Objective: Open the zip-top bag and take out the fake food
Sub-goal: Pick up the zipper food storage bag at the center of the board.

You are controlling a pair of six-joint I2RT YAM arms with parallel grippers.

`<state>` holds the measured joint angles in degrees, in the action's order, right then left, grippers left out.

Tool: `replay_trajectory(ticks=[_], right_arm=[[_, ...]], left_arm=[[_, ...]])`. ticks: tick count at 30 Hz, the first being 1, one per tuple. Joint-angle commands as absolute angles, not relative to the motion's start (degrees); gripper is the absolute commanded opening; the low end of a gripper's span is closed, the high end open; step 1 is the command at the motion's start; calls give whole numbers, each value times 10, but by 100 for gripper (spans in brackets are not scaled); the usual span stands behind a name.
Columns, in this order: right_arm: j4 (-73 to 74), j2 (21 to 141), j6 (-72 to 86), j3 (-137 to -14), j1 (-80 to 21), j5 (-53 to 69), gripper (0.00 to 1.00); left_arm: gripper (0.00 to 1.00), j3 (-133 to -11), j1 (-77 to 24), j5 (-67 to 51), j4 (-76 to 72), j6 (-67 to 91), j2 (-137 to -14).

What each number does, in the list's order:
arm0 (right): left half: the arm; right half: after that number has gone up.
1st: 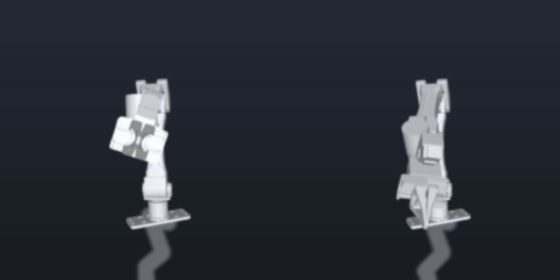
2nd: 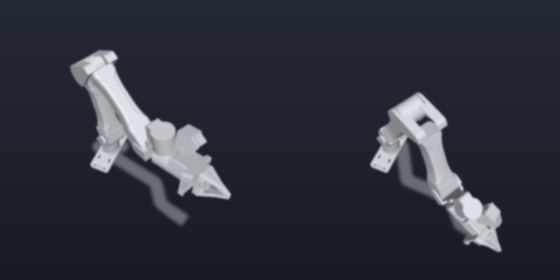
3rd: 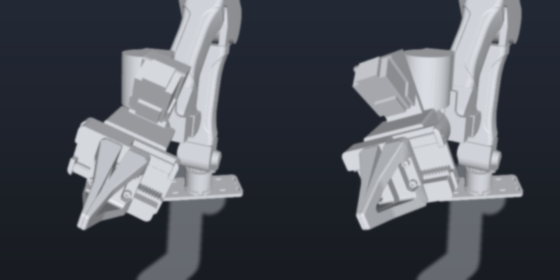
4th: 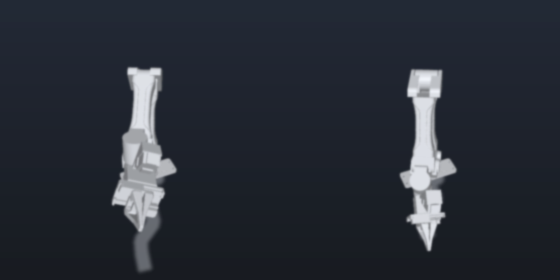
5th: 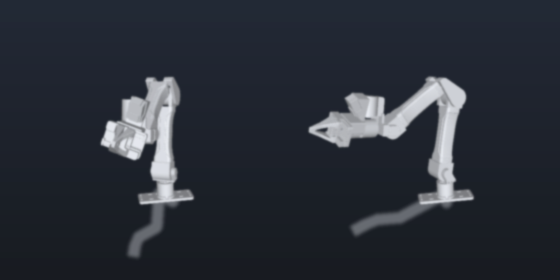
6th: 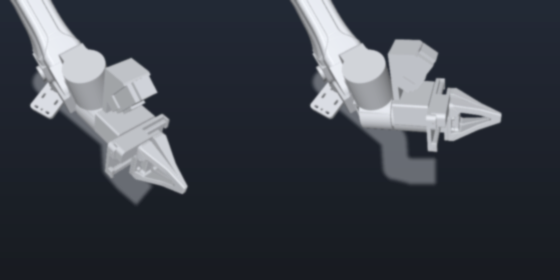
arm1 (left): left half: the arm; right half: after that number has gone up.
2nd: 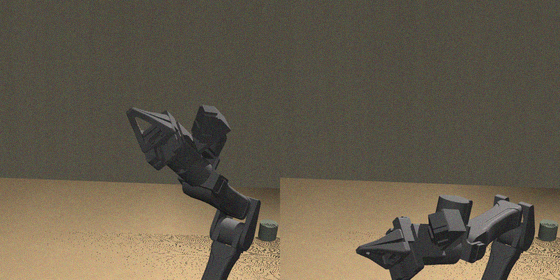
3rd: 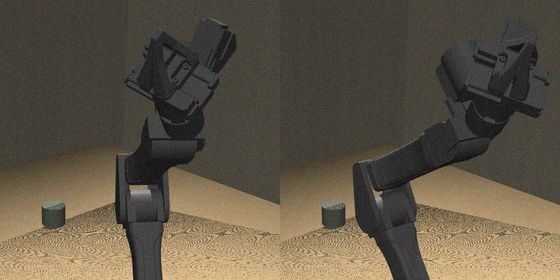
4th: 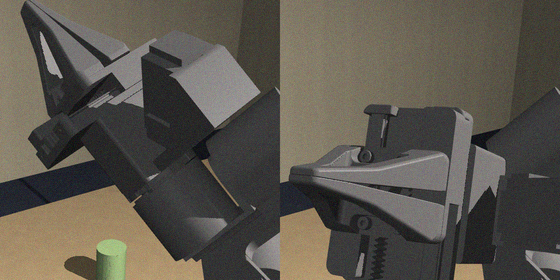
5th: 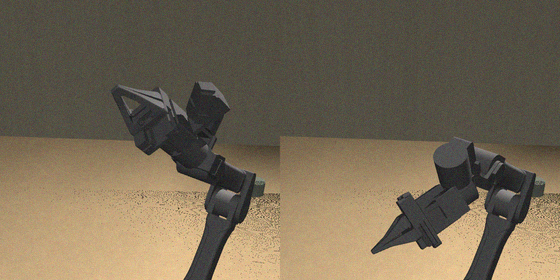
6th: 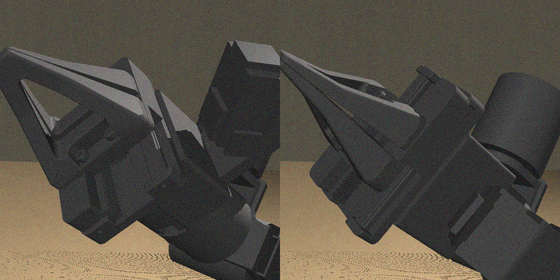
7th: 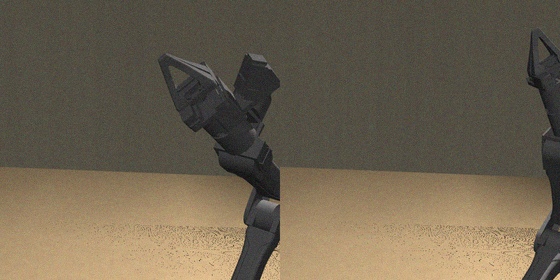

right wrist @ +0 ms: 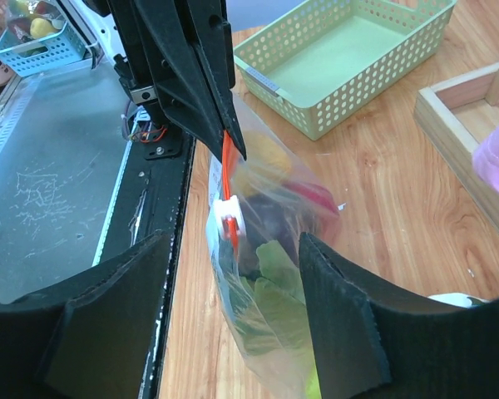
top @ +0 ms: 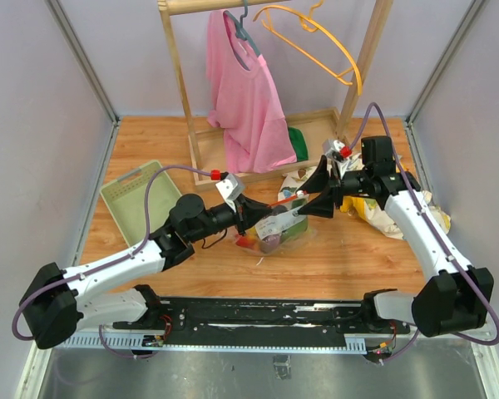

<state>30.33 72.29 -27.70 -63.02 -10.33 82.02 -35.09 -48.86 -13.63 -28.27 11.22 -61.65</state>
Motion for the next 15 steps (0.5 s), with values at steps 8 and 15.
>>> replay_trajectory(ticks=[8, 15], right_arm=[[169, 723, -149, -579, -126, 823, 55], [99, 729, -74, -563, -133, 827, 19]], left_arm=[[0, -318, -487, -112, -393, 169, -606], [0, -309, -487, -108, -423, 195, -612]])
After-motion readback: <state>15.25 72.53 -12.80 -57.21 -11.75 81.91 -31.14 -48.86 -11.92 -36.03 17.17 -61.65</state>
